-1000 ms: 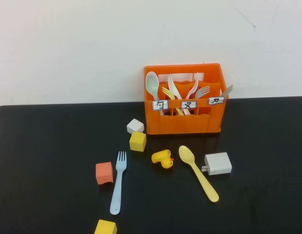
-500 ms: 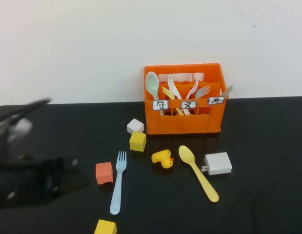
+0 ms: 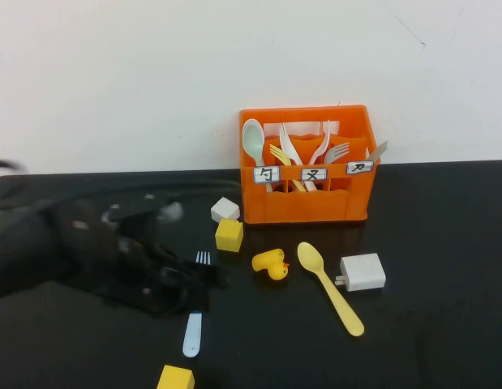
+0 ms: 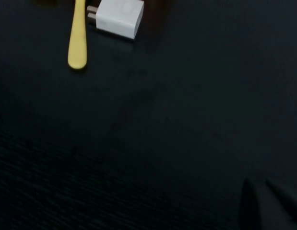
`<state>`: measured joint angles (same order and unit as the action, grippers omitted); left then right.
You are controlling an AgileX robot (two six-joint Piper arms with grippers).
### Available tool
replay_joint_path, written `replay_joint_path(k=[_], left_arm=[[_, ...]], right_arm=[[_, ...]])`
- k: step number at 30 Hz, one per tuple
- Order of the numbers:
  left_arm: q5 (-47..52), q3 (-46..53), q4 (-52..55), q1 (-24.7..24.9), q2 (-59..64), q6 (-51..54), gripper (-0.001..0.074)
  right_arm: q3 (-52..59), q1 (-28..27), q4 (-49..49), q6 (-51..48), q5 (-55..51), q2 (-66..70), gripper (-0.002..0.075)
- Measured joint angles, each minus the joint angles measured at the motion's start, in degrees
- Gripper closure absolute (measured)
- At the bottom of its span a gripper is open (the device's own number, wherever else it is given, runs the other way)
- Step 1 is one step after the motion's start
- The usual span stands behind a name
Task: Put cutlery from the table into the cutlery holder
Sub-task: Pick up the fork
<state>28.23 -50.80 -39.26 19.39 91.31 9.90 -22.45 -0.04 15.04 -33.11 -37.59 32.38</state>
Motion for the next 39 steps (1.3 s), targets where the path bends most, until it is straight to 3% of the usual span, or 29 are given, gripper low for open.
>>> replay_joint_path(k=[7, 9, 12, 15, 18, 39], left_arm=[[0.63, -7.01, 32.77, 6.59, 9.37, -31.02, 0.0718], [2.38, -9.32, 41.41, 7.25, 11.67, -39.54, 0.0666], [4.89, -12.92, 48.07, 7.41, 14.50, -44.33, 0.0561], [6.38, -16.70, 49.71, 7.41, 16.87, -44.29, 0.0472], [7.42, -19.87, 48.92, 7.50, 18.86, -43.04, 0.0447], [8.39, -24.08, 47.85, 7.80, 28.35, -39.57, 0.0435]], right_arm=[[0.00, 0.00, 0.31, -0.47, 0.61, 0.00, 0.0728], [0.00, 0.00, 0.40, -0.47, 0.61, 0.00, 0.0728], [0.00, 0.00, 0.91, -0.47, 0.61, 0.00, 0.0728], [0.00, 0.00, 1.24, -0.47, 0.67, 0.00, 0.0728], [0.00, 0.00, 1.38, -0.47, 0.67, 0.00, 0.0728], [0.00, 0.00, 1.42, -0.60, 1.10, 0.00, 0.0728]])
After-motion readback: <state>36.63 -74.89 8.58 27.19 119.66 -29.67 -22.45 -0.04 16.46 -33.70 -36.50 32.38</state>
